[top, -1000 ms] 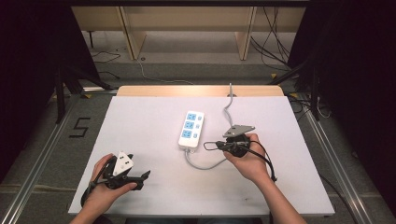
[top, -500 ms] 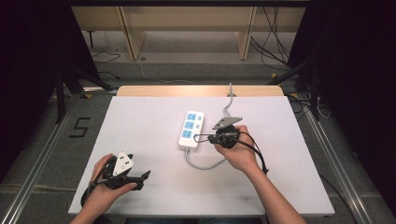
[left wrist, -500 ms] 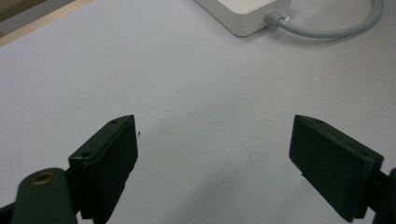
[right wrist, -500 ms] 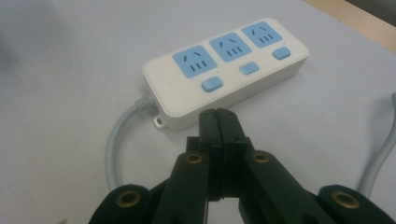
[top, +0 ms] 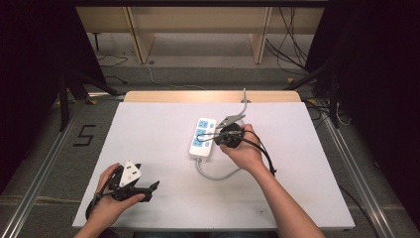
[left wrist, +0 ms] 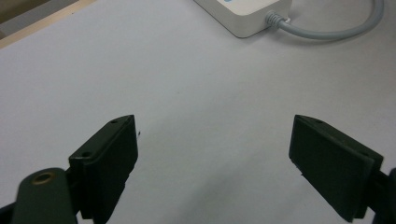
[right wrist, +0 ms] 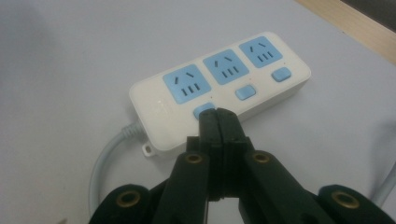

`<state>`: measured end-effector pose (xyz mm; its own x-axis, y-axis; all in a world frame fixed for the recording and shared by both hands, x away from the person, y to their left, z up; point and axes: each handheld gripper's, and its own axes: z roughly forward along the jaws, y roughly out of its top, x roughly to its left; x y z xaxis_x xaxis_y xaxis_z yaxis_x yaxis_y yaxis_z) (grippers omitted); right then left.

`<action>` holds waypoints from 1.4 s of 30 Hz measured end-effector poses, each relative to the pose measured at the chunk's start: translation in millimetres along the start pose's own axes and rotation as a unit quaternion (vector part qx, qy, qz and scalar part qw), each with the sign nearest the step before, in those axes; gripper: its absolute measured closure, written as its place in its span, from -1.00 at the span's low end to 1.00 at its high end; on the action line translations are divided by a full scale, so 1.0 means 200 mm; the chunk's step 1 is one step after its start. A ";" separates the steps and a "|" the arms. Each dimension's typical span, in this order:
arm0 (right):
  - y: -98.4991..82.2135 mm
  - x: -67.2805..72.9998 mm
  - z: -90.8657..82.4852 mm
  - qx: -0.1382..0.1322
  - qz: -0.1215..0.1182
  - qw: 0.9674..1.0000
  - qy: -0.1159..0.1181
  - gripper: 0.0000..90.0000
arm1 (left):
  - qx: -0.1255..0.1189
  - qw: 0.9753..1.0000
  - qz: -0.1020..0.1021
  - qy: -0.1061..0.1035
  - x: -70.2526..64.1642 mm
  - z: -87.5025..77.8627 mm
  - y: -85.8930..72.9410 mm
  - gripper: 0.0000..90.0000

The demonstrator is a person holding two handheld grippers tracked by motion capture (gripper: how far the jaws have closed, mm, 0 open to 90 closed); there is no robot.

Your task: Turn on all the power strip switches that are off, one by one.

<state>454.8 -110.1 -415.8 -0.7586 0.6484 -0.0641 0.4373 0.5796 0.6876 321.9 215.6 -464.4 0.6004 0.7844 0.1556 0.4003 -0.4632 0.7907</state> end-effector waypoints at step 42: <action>0.20 -0.03 0.19 0.076 -0.004 0.997 0.004 1.00 | -0.003 1.000 0.002 0.001 0.00 0.00 0.00 -0.65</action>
<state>494.1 -72.1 -415.8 -0.7662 0.6395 -0.0630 0.4989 0.6538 0.5689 322.3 216.3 -463.9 0.6005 0.7835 0.1595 0.3939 -0.4635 0.7937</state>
